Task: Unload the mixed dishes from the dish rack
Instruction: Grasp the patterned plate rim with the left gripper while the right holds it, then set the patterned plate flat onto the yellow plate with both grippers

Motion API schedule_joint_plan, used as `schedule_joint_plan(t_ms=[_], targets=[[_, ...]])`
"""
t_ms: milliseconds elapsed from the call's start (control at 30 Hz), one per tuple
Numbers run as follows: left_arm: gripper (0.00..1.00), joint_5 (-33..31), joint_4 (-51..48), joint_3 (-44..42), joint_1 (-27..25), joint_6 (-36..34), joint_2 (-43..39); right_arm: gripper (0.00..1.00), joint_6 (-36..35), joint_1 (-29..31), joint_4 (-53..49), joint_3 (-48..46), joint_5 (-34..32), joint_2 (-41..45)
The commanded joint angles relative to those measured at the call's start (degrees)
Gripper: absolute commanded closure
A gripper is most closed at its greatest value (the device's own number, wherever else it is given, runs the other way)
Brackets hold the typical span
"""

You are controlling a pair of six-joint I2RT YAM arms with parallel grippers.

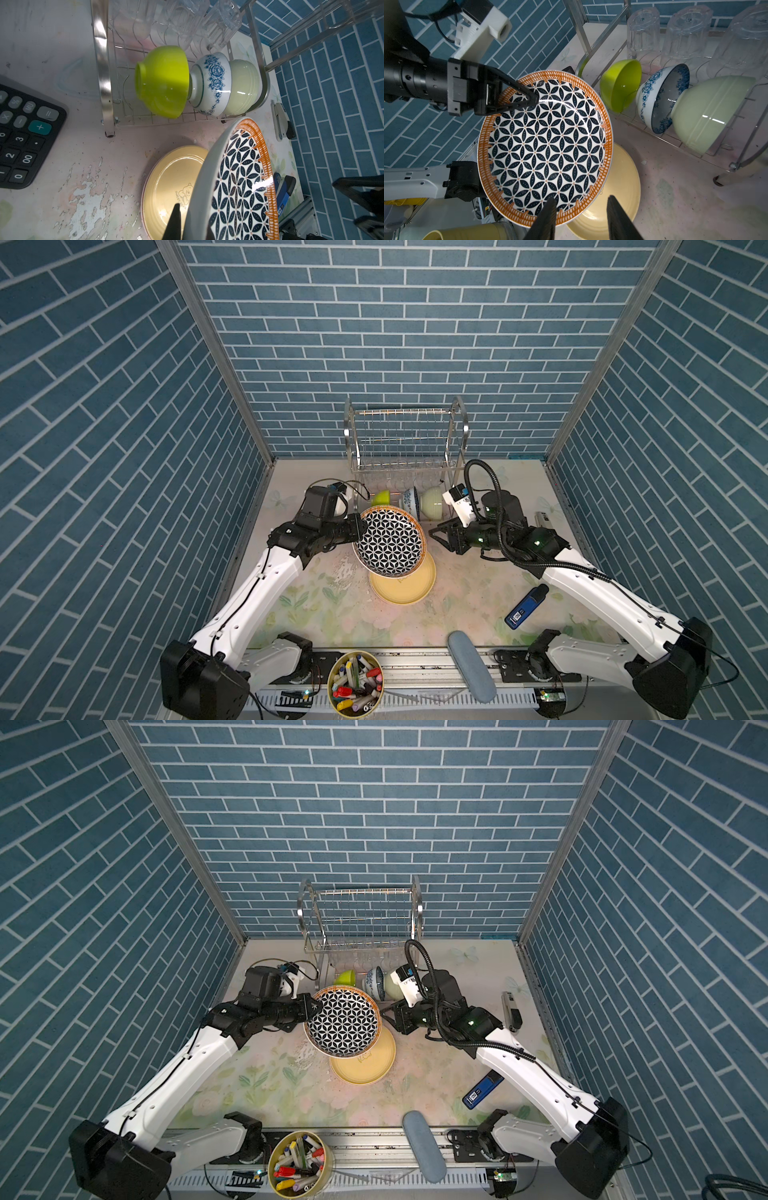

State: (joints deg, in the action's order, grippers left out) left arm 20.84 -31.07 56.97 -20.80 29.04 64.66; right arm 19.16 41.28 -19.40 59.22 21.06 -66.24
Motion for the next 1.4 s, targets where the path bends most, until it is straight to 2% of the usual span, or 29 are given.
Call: schedule_joint_plan(t_ms=[0,200,467,733,1367], targets=[[1.0,3.03,8.16,-1.65,-1.14,3.35,-2.58,0.59,2.11,-0.14,0.59,-1.99,-0.29,-0.02],[1.0,2.81,11.51,-6.45,-3.79,4.86,-2.44,0.59,2.64,-0.14,-0.61,-3.19,-0.64,-0.47],[1.0,1.93,21.63,-13.89,-6.17,8.66,-0.95,0.59,2.4,-0.14,-1.3,-4.29,-1.45,-0.97],[1.0,-2.7,30.57,-19.67,-9.44,11.18,0.83,0.61,1.23,-0.14,-4.32,-4.33,-2.12,-2.32],[1.0,-5.3,41.23,-26.55,-10.4,15.48,6.19,0.61,-0.31,-0.15,-6.69,-3.39,-2.7,-3.67]])
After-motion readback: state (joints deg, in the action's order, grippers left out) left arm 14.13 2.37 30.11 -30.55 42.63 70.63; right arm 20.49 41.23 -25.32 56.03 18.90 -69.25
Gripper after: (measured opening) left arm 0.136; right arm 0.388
